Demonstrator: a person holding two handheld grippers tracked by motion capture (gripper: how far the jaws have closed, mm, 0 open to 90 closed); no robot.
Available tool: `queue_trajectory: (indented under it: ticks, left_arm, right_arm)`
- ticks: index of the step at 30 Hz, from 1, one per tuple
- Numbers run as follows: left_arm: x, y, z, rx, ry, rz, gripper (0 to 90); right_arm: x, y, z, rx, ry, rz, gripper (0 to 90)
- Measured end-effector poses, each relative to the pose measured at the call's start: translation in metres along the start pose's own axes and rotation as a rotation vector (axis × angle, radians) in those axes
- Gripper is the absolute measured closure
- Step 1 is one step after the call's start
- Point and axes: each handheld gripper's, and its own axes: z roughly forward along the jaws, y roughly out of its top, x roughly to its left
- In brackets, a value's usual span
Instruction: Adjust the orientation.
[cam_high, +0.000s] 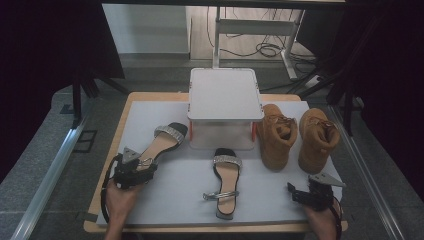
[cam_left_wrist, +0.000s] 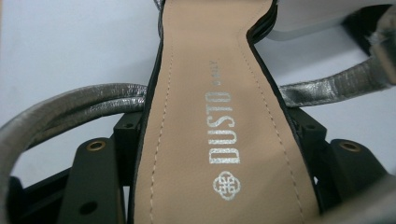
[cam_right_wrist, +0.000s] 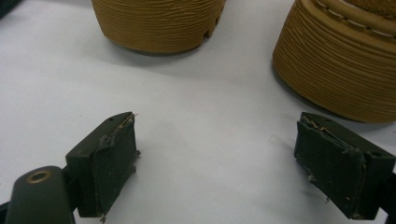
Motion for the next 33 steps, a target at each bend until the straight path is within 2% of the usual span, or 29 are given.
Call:
queue_trajectory:
  ticks: [14,18,25,33]
  left_arm:
    - [-0.029,0.003,-0.003,-0.004,-0.063,0.053,38.7]
    - [-0.036,0.006,0.002,0.000,-0.075,0.067,38.7]
    - [-0.044,0.014,0.011,-0.003,-0.089,0.068,38.7]
    - [-0.058,0.022,0.024,-0.003,-0.086,0.078,38.7]
  right_arm:
    - [0.000,0.000,0.000,0.000,0.000,0.000,12.7]
    - [0.000,0.000,0.000,0.000,0.000,0.000,12.7]
    - [0.000,0.000,0.000,0.000,0.000,0.000,12.7]
    - [0.000,0.000,0.000,0.000,0.000,0.000,12.7]
